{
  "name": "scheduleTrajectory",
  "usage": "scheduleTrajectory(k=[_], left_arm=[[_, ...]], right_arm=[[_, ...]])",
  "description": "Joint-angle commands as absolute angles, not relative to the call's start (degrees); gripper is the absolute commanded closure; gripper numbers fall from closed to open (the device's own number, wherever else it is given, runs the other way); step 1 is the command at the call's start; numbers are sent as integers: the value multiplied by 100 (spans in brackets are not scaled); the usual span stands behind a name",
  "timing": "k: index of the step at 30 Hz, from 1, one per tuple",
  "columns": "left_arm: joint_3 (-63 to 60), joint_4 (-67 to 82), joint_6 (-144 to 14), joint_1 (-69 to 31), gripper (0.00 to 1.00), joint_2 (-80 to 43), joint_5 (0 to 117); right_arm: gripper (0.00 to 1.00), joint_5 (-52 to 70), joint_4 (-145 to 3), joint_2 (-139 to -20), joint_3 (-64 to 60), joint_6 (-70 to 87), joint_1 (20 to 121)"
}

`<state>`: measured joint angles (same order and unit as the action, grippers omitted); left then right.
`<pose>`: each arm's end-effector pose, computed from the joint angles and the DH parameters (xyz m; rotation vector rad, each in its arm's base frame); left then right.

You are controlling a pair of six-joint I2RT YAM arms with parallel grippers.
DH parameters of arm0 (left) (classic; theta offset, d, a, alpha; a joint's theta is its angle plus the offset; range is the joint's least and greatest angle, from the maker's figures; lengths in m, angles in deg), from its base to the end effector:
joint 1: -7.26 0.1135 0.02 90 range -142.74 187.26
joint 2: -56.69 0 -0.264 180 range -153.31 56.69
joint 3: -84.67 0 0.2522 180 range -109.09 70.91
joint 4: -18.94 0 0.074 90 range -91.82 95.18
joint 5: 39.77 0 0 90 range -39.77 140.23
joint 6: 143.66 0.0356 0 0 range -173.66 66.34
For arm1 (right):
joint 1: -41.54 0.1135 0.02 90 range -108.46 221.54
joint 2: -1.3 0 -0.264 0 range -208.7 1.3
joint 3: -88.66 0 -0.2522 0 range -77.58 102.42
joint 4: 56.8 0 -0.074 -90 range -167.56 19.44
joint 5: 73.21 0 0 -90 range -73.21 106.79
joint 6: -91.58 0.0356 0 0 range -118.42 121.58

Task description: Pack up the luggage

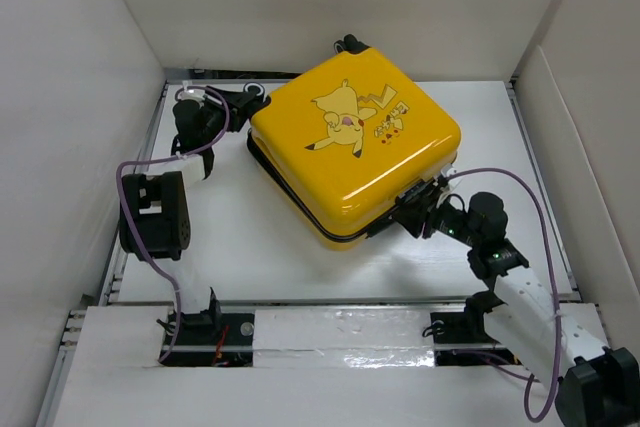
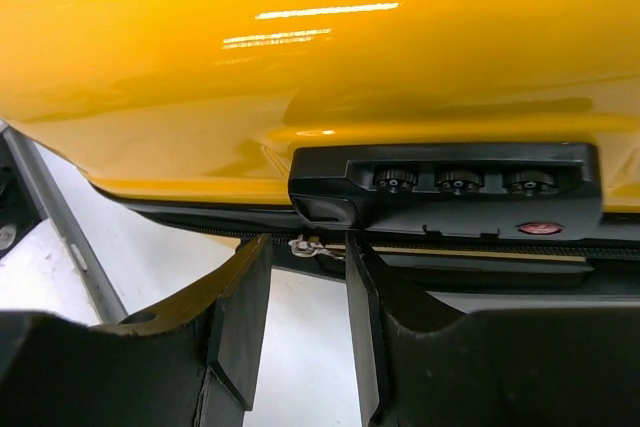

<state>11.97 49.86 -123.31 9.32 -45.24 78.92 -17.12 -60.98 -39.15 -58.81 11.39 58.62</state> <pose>0.4002 -0.0027 0.2517 -0.6125 1.5874 -1.2922 0.1568 0.0690 0.2283 -0.5489 1.7430 0.8596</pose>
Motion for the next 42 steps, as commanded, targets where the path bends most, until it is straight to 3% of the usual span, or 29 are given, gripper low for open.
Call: scheduleTrajectory(k=[1,6,10,19,27,30,34,42], left_arm=[[745,5993,-12353,918,100,-4517,8459],[815,6002,-12318,919,100,-4509,8424],[842,5861,-12187,919,100,-4456,8345],[1017,5721,-12028,919,100,-4272,8204],[1211,5642,-11905,919,100,-4166,8073],[1351,5694,-11888,919,100,-4131,7985],[1413,5668,-11835,919,100,-4105,7950],[1211,5317,-11615,972,100,-4087,7748]], right_arm=[[59,-1820,-5492,-4053,-5964,1028,6052],[58,-1591,-5606,-3966,-6105,1072,6105],[48,-1362,-5414,-3904,-6289,1134,6105],[46,-1318,-4473,-5054,-6132,835,6167],[46,-844,-3752,-5311,-6149,738,6588],[55,-563,-3314,-5293,-6289,887,6852],[74,-132,-2917,-5354,-6395,1011,7168],[96,518,-2363,-5232,-6544,1152,7599]])
